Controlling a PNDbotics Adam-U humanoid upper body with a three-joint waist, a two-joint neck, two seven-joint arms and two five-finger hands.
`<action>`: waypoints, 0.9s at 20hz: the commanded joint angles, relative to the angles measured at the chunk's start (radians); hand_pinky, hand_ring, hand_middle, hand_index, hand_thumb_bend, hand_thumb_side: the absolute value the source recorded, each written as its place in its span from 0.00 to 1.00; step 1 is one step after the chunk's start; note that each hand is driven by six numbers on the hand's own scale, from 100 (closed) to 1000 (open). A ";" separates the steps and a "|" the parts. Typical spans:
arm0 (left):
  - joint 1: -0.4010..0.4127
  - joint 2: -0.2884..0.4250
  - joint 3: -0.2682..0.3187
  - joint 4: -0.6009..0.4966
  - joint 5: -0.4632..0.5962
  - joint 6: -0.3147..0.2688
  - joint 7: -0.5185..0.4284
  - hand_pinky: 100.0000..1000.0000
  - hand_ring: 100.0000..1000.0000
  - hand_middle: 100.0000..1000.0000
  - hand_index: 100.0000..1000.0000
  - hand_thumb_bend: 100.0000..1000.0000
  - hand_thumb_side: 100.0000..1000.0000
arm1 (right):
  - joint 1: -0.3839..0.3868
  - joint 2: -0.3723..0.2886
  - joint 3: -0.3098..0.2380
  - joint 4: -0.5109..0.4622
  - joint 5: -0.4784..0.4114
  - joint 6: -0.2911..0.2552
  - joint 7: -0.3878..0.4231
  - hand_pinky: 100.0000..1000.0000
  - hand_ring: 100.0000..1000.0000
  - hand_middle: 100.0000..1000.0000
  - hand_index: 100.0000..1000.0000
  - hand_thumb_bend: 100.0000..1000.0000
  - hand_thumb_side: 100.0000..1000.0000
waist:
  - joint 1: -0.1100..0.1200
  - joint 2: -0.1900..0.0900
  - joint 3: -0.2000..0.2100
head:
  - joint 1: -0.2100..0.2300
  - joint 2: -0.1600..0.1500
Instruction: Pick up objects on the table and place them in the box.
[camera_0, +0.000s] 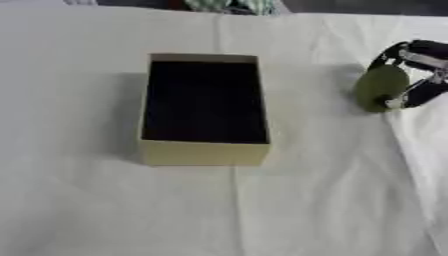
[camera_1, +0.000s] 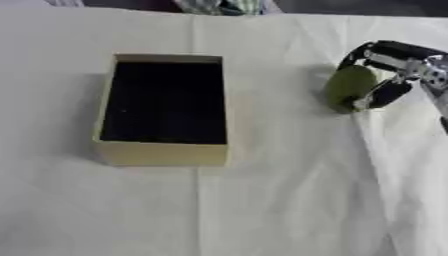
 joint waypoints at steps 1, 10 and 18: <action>-0.004 0.013 0.002 -0.012 0.003 0.001 -0.003 0.58 0.62 0.58 0.71 0.33 0.39 | 0.003 -0.021 -0.019 -0.043 -0.007 0.004 -0.056 0.79 0.86 0.52 0.68 0.12 0.00 | 0.002 -0.019 -0.001 | 0.004 -0.006; -0.005 0.015 0.002 -0.017 0.002 0.006 -0.002 0.58 0.63 0.58 0.71 0.32 0.39 | 0.056 -0.056 -0.023 -0.186 -0.145 0.024 -0.137 0.76 0.79 0.48 0.65 0.01 0.00 | -0.002 -0.025 -0.005 | 0.007 -0.008; -0.003 0.017 0.002 -0.021 -0.001 0.012 0.001 0.58 0.63 0.58 0.71 0.32 0.39 | 0.047 -0.088 -0.061 -0.409 -0.192 0.042 -0.176 0.75 0.77 0.48 0.65 0.01 0.00 | -0.006 -0.030 -0.010 | 0.009 -0.005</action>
